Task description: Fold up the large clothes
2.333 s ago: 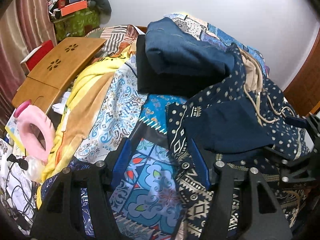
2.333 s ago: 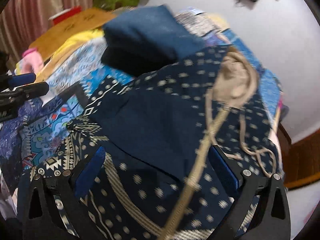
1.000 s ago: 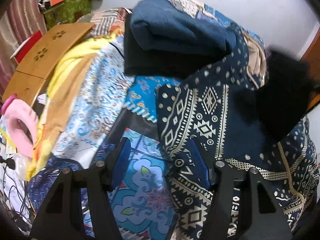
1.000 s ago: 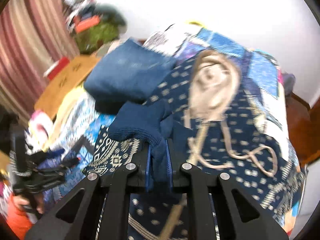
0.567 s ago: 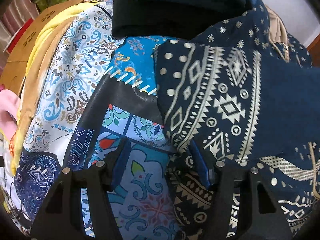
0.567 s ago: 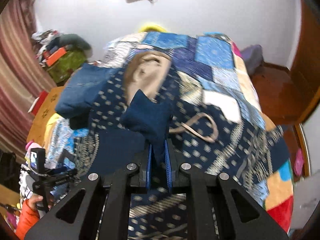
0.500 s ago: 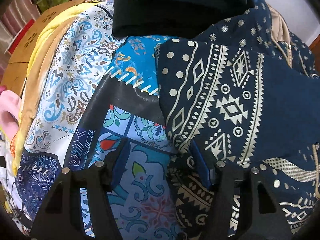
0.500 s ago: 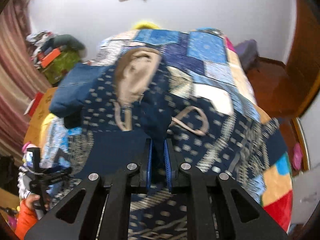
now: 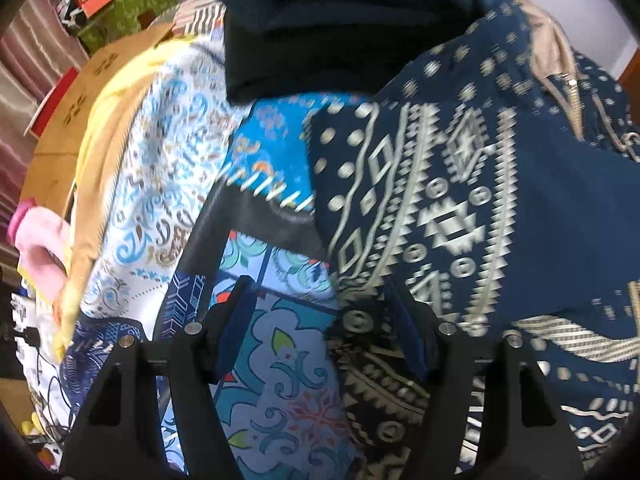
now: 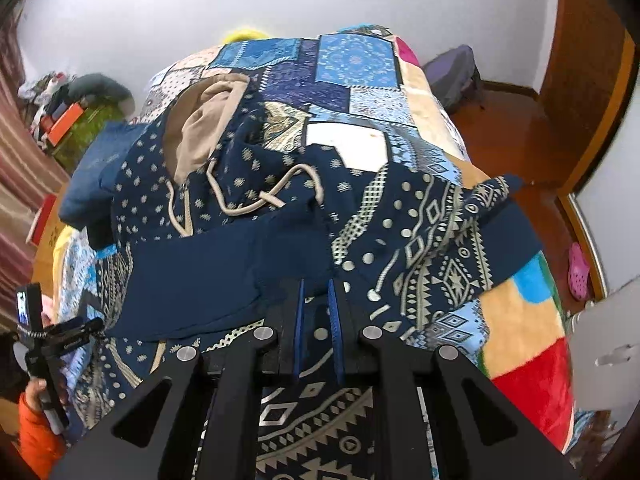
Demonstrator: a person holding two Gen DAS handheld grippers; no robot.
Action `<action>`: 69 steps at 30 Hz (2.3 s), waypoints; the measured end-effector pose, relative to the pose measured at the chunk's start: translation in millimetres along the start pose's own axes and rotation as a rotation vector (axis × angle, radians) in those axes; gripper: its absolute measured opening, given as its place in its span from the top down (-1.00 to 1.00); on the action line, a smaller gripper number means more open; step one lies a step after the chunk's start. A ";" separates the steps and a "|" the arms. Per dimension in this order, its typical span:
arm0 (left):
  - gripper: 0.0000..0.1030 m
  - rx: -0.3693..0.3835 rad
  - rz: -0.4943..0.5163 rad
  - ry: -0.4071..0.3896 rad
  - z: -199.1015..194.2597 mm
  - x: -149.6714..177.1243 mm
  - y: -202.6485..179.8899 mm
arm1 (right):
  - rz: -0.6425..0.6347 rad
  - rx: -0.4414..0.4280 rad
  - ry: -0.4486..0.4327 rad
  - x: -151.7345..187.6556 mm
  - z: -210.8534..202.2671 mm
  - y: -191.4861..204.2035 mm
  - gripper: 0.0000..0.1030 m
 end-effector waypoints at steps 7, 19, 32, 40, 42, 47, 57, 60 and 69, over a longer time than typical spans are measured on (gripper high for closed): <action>-0.27 0.023 0.081 -0.128 -55.2 -40.2 -35.6 | 0.083 -0.010 -0.067 -19.2 -21.9 -26.1 0.06; -0.34 0.109 0.196 -0.326 -117.0 -106.3 -118.4 | 0.220 0.044 -0.183 -45.9 -58.7 -107.7 -0.17; -0.34 0.162 0.294 -0.295 -102.6 -118.5 -185.6 | 0.469 -0.019 0.008 -38.7 23.2 -175.9 -0.50; -0.34 0.165 0.276 -0.244 -76.6 -118.6 -186.9 | 0.607 -0.078 0.054 -54.7 62.8 -199.0 -0.40; -0.34 0.165 0.269 -0.234 -71.2 -118.7 -186.5 | 0.617 -0.077 0.063 -57.2 71.8 -200.7 -0.39; -0.34 0.180 0.246 -0.200 -55.3 -117.6 -186.9 | 0.618 -0.044 0.054 -59.8 90.7 -201.3 -0.28; -0.34 0.159 0.258 -0.224 -64.2 -114.4 -187.1 | 0.467 0.031 -0.048 -68.7 63.0 -187.3 0.89; -0.34 0.144 0.261 -0.249 -75.3 -113.8 -183.4 | 0.447 0.018 -0.094 -72.6 40.3 -180.2 0.91; -0.34 0.147 0.251 -0.290 -93.6 -112.2 -177.7 | 0.310 -0.095 -0.236 -97.7 -51.7 -117.9 0.92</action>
Point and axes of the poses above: each gripper's, at about its wrist camera, not at the fingertips, and z roughly the way its jaws point, y to its left, x to its underside, the point moved 8 cm from there along z, roughly the way its jaws point, and after that the axes turned 15 degrees about z, right-handed, at the moved point
